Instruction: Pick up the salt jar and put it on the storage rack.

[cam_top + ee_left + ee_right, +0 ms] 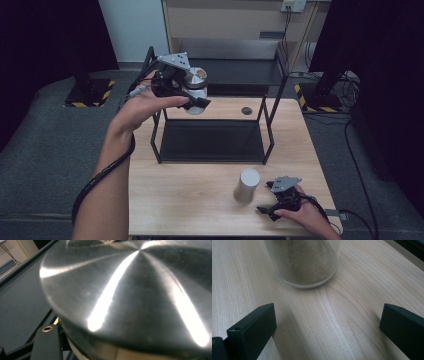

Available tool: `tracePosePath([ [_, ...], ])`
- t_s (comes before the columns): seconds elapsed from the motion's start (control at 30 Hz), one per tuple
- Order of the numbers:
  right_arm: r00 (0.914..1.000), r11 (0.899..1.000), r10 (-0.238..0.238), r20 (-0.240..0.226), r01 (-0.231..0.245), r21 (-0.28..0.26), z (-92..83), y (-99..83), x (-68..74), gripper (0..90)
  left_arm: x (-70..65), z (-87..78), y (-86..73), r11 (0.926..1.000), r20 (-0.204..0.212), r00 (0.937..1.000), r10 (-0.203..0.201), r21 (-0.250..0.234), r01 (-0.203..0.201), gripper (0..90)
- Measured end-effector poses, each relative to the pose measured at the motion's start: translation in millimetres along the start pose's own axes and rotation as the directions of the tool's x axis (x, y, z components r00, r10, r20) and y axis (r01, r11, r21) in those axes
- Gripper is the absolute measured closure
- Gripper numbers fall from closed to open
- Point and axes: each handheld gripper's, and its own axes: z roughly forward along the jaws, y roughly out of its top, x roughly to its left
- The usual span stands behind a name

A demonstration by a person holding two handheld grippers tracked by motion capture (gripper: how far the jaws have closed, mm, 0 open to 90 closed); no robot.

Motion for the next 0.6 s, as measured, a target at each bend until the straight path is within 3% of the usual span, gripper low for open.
tracePosePath([
  [0.2, 1.0, 1.0, 0.0, 0.0, 0.0, 0.0, 0.0, 0.0, 0.0, 1.7, 7.0, -2.2, 4.3, 0.9998, -0.012, 0.9998, -0.018, -0.003, 0.018, 29.9],
  [0.6, 1.0, 1.0, 0.001, 0.0, -0.001, 0.0, 0.0, 0.0, 0.0, 1.7, 17.0, -1.2, 14.2, 0.9999, -0.025, 0.9997, -0.004, 0.009, 0.005, 29.9],
])
